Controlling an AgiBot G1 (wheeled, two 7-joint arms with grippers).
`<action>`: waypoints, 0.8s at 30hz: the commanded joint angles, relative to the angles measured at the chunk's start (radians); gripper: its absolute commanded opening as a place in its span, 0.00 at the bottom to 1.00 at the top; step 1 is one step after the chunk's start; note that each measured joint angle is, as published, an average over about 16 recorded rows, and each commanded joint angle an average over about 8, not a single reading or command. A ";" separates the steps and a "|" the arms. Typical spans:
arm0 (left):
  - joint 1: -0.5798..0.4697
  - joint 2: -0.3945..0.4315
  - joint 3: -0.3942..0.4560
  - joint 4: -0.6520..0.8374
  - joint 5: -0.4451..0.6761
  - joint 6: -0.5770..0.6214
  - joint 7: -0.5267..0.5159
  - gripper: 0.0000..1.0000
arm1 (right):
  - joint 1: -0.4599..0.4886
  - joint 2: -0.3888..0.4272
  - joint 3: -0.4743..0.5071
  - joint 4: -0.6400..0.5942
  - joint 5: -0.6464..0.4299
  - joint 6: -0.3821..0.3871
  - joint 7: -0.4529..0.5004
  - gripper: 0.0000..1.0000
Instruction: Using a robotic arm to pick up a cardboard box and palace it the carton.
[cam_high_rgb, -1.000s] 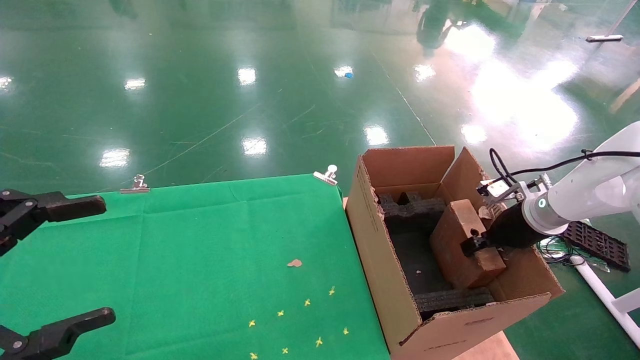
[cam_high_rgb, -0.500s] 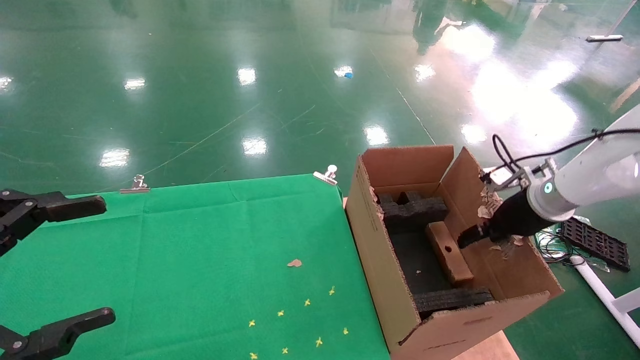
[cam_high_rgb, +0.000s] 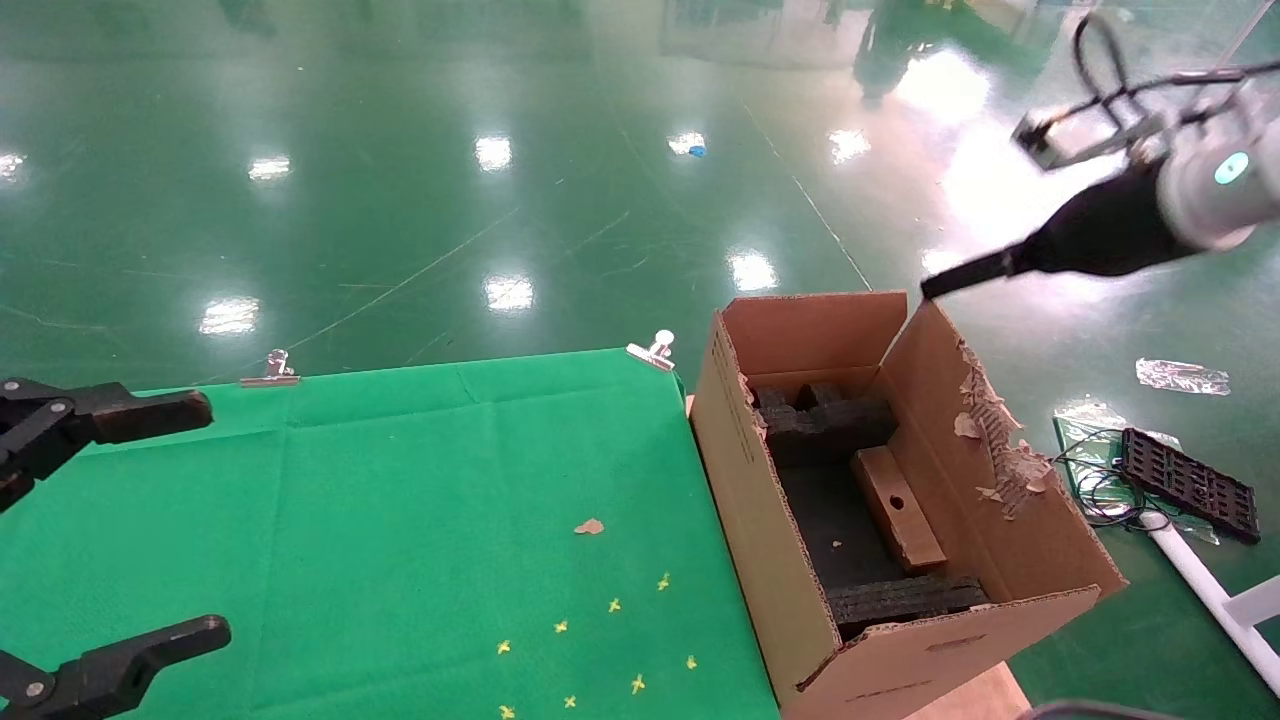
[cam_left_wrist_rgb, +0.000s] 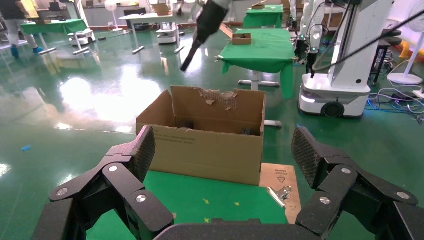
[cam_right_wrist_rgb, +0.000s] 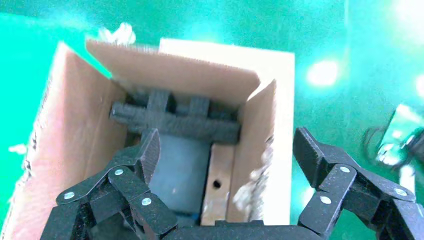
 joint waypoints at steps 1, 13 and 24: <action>0.000 0.000 0.000 0.000 0.000 0.000 0.000 1.00 | 0.040 0.008 0.002 0.001 0.002 0.002 -0.027 1.00; 0.000 0.000 0.001 0.001 -0.001 0.000 0.001 1.00 | -0.015 0.035 0.135 0.097 0.032 -0.004 -0.079 1.00; -0.001 0.000 0.001 0.001 -0.001 0.000 0.001 1.00 | -0.225 0.077 0.416 0.328 0.083 -0.060 -0.164 1.00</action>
